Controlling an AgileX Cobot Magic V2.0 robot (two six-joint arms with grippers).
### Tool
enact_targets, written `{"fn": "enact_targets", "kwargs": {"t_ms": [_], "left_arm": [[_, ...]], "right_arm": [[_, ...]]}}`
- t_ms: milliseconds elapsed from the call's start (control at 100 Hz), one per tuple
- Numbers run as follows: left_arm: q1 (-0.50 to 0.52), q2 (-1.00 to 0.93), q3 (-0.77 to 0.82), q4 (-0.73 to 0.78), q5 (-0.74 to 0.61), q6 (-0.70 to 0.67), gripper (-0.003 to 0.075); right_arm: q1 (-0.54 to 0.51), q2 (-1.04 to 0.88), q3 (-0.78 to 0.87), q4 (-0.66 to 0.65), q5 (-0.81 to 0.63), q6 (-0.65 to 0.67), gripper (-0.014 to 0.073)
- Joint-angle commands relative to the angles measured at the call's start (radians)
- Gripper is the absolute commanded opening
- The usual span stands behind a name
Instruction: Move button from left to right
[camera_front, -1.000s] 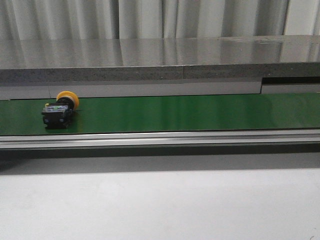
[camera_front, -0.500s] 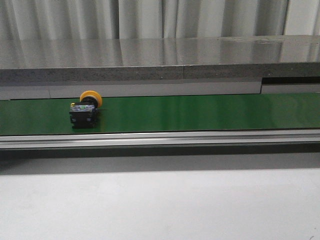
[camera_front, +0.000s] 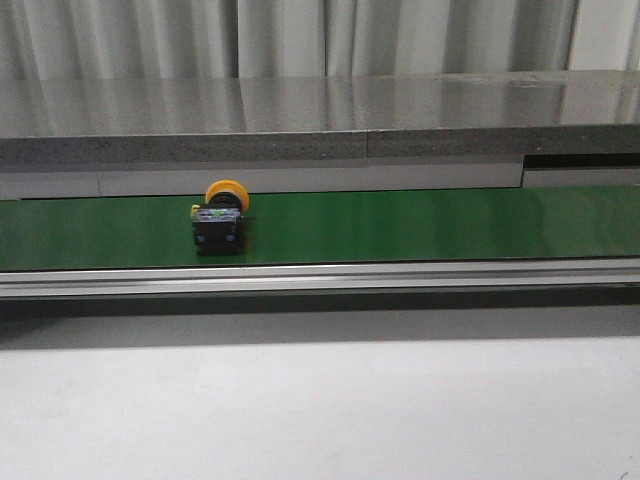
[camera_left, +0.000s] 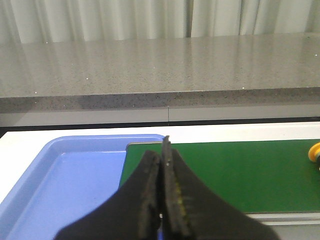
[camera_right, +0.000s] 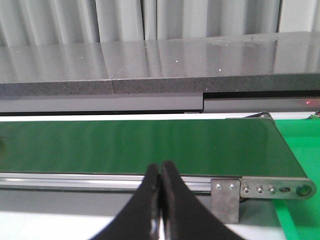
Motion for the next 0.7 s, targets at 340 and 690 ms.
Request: {"fn": "enact_targets", "kwargs": {"t_ms": [340,690], "left_arm": [[-0.007,0.008,-0.027,-0.011,-0.081,-0.002,-0.0021],[-0.007,0.008,-0.027,-0.011,-0.081,-0.002,-0.0021]], "right_arm": [[-0.004,0.035,-0.181,-0.008,-0.002,0.000,-0.0068],[-0.004,0.390,-0.521,0.052,0.351,0.000,-0.0068]]}}
